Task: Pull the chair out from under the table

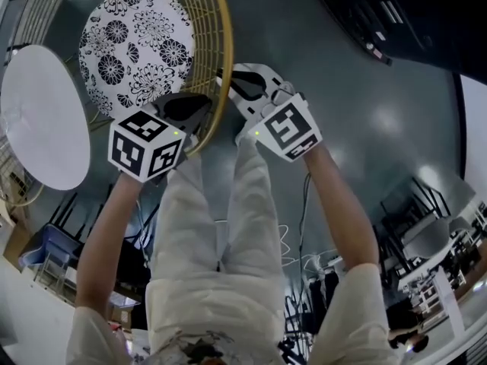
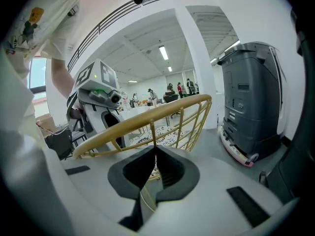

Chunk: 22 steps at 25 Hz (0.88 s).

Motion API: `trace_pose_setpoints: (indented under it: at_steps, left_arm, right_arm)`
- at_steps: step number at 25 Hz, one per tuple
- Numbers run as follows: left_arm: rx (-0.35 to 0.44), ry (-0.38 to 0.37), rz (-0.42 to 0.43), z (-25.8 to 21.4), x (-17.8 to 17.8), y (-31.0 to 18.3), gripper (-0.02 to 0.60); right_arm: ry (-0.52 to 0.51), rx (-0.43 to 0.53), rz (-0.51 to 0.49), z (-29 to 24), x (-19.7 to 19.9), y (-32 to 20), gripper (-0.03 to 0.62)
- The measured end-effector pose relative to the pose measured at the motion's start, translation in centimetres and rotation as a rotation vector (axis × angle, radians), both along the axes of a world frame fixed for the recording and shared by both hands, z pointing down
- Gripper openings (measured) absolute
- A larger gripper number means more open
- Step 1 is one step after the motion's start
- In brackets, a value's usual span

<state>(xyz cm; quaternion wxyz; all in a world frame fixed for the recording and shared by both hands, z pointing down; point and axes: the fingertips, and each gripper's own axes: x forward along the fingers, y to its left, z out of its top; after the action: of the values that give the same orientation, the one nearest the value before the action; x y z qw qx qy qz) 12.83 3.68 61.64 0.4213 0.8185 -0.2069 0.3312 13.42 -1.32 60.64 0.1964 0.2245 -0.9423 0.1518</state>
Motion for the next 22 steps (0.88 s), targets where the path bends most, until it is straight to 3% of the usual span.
trace_pose_setpoints:
  at_steps: [4, 6, 8, 13, 15, 22]
  left_arm:
    - [-0.020, 0.011, 0.018, 0.0, -0.2, 0.0, 0.032]
    - [-0.036, 0.042, 0.024, -0.3, 0.1, 0.1, 0.087]
    - [-0.052, 0.062, 0.024, -0.6, 0.2, 0.0, 0.101]
    - [-0.069, 0.038, 0.019, 0.6, 0.9, -0.3, 0.093]
    - [-0.067, 0.037, 0.015, 0.8, 1.2, -0.4, 0.060]
    - [-0.068, 0.039, -0.054, 0.8, 1.0, -0.3, 0.039]
  right_arm:
    - [0.017, 0.004, 0.007, 0.2, 0.0, 0.0, 0.015]
    - [0.008, 0.003, 0.012, 0.3, -0.1, 0.0, 0.015]
    - [0.009, 0.006, 0.011, 0.3, -0.1, 0.0, 0.015]
    - [0.009, 0.009, 0.012, 0.1, -0.2, 0.0, 0.015]
    - [0.010, 0.009, 0.011, 0.1, -0.2, 0.0, 0.015]
    - [0.013, 0.008, 0.015, 0.1, -0.3, 0.0, 0.015]
